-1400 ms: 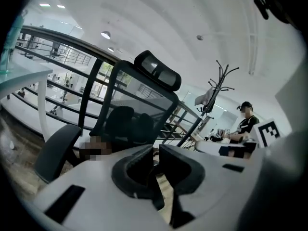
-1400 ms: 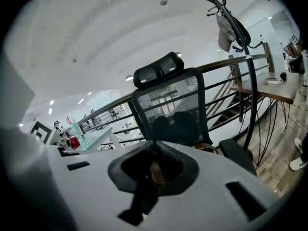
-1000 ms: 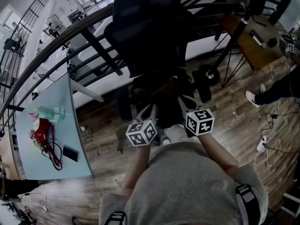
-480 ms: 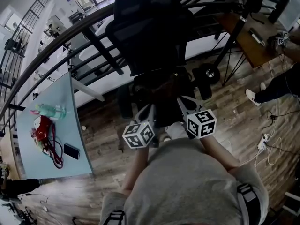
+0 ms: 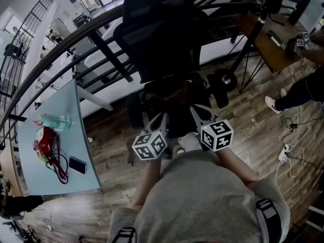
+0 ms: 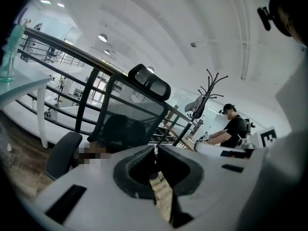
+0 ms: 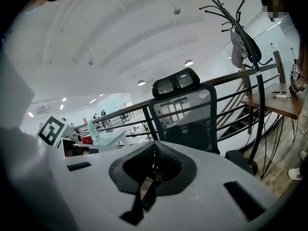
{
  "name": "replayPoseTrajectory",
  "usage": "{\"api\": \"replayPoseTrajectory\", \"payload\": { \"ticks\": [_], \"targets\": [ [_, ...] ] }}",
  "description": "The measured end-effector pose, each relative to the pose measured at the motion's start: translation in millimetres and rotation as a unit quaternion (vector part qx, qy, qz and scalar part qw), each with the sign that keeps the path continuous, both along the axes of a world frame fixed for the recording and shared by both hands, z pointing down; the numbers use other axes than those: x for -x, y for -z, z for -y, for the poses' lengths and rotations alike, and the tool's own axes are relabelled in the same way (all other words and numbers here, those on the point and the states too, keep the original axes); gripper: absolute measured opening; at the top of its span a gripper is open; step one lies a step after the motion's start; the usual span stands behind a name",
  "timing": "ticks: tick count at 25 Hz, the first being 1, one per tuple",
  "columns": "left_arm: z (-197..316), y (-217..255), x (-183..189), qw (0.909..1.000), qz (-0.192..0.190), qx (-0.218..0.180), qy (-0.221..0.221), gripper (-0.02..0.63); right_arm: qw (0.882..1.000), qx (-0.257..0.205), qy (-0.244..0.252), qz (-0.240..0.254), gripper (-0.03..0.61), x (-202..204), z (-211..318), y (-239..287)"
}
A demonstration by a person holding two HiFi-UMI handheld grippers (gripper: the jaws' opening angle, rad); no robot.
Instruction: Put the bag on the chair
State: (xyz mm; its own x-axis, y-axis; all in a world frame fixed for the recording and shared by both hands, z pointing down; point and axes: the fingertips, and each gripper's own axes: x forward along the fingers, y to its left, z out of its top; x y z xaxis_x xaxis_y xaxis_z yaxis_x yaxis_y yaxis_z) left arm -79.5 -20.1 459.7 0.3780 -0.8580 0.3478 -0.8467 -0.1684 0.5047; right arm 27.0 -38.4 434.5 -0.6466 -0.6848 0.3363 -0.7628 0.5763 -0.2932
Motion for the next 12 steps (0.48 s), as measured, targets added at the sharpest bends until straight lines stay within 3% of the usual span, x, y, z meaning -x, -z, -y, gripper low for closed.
{"api": "replayPoseTrajectory", "payload": {
  "ticks": [12],
  "targets": [
    [6, -4, 14, 0.9999, -0.003, 0.001, 0.014, 0.017, 1.0, 0.005, 0.003, -0.002, 0.004, 6, 7, -3]
  ]
}}
